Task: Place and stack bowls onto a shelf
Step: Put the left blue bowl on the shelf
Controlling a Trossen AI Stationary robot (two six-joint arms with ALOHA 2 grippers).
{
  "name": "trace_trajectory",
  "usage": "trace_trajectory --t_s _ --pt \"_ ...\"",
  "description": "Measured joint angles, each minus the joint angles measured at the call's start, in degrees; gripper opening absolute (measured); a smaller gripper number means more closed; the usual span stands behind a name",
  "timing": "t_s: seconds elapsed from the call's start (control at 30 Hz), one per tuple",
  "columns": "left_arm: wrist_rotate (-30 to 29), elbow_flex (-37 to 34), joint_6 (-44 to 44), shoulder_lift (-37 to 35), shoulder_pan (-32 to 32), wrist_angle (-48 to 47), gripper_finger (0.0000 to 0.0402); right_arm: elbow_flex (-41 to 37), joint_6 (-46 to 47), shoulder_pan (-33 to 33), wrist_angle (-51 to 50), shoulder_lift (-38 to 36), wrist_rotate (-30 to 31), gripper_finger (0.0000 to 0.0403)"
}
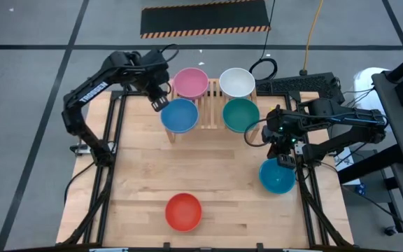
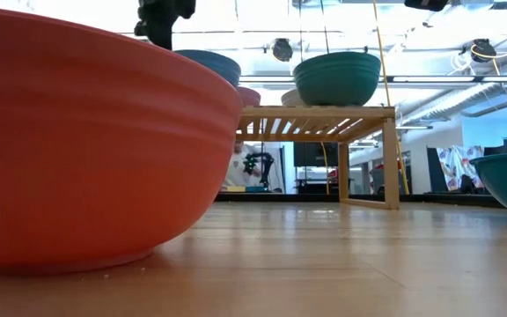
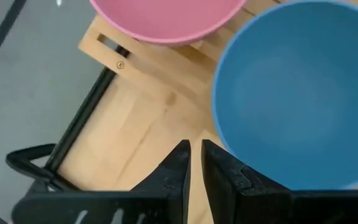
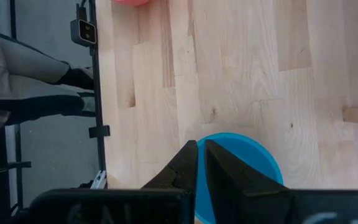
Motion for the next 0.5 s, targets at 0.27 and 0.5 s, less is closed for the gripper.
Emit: trace_trajectory --t_s 0.27,0.5 --pt "0.96 -12.22 -6.55 -2.98 -0.34 0.01 0.0047 0.00 0.27 -0.01 -0.02 0.00 0.00 0.0025" --pt "1.46 -20.70 -8.39 -5.53 -1.06 -0.01 0.0047 0.00 0.02 0.01 -0.04 0.00 -0.02 0.0025"
